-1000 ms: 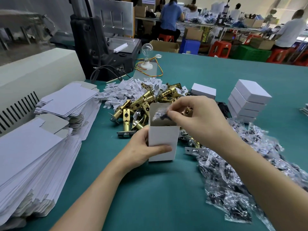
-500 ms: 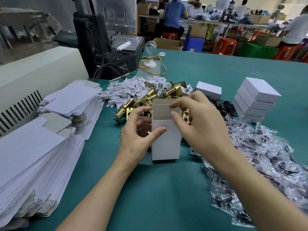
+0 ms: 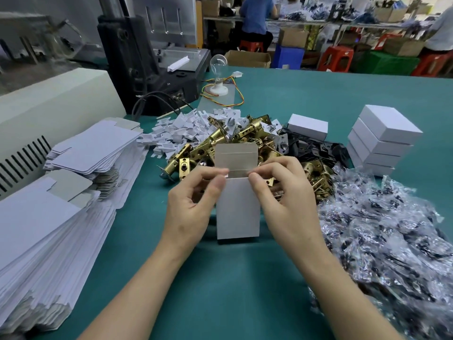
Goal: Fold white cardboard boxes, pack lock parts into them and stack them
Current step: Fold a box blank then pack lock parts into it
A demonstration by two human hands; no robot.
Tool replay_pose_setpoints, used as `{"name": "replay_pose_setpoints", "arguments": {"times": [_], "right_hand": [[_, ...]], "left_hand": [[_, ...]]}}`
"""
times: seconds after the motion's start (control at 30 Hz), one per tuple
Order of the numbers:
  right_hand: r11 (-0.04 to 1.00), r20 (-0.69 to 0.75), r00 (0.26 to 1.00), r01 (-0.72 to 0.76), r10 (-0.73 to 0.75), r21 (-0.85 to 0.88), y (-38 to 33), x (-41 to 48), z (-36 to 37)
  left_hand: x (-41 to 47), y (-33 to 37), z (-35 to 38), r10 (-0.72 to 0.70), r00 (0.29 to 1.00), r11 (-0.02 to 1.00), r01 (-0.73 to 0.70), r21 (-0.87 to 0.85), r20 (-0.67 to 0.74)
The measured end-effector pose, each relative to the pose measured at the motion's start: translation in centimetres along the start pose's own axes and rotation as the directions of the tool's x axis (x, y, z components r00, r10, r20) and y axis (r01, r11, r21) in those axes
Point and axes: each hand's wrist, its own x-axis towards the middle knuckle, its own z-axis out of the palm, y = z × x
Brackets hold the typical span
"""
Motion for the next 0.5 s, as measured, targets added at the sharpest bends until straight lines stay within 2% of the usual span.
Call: {"name": "replay_pose_setpoints", "arguments": {"times": [0.1, 0.23, 0.4, 0.5], "right_hand": [[1.0, 0.0, 1.0, 0.017, -0.017, 0.023, 0.0, 0.0, -0.4], [0.991, 0.055, 0.998, -0.014, 0.007, 0.136, -0.1, -0.3, -0.9], [0.953, 0.113, 0.993, -0.056, 0.023, 0.298, -0.1, -0.7, -1.1], [0.922, 0.168, 0.985, -0.107, 0.047, 0.373, -0.1, -1.0, -1.0]], "left_hand": [[0.0, 0.5, 0.2, 0.063, 0.998, 0.997, -0.062, 0.054, -0.012], [-0.2, 1.1, 0.4, 0.263, 0.964, 0.933, -0.249, 0.259, -0.02], [-0.8, 1.4, 0.6, 0.362, 0.931, 0.903, -0.335, 0.268, -0.056], [-0.8, 1.2, 0.2, 0.357, 0.934, 0.902, -0.335, 0.273, -0.034]]}}
